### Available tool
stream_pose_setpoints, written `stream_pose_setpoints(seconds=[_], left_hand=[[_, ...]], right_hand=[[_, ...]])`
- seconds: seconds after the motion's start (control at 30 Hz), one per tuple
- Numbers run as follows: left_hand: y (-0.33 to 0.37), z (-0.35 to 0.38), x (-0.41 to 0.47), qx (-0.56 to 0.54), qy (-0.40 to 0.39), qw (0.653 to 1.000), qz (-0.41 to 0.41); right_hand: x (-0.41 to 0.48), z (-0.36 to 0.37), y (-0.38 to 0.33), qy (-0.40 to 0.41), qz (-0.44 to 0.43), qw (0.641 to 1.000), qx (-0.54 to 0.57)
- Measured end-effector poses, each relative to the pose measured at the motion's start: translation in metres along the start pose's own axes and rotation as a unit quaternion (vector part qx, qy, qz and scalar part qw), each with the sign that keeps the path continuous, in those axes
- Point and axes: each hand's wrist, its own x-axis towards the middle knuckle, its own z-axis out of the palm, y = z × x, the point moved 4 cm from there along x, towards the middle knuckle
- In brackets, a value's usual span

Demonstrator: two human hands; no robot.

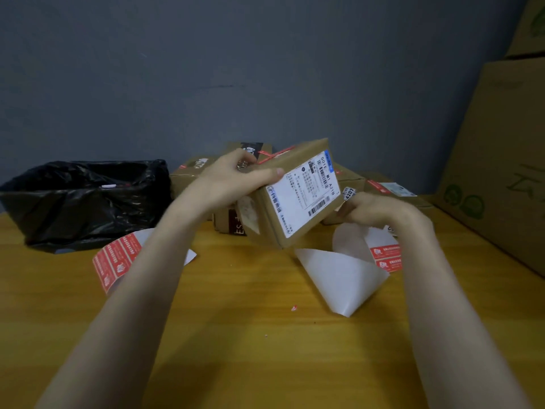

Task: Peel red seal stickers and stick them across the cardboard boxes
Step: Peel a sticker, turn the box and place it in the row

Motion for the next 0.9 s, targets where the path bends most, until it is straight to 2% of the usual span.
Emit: stream_pose_setpoints(seconds=[0.13,0.2,0.37,0.5,0.67,0.9], left_hand=[[0.012,0.027,-0.006,0.014,0.091,0.995,0.046],[0.018,0.043,-0.01,0.008,0.116,0.992,0.054],[0.027,0.066,-0.008,0.025,0.188,0.981,0.044],[0.027,0.074,0.0,0.008,0.221,0.975,0.02],[0.027,0.089,0.005,0.02,0.219,0.974,0.046],[0.017,0.105,0.016,-0.012,0.166,0.983,0.078]], right_hand=[[-0.014,-0.025,-0.004,0.043,-0.027,0.997,0.064],[-0.024,-0.032,-0.011,0.036,-0.052,0.991,0.119],[-0.036,-0.032,-0.035,0.017,-0.089,0.967,0.237],[-0.029,-0.027,-0.047,0.027,-0.097,0.953,0.284],[-0.016,-0.018,-0.046,0.033,-0.101,0.936,0.336],[0.007,-0.004,-0.038,0.052,-0.065,0.884,0.46]])
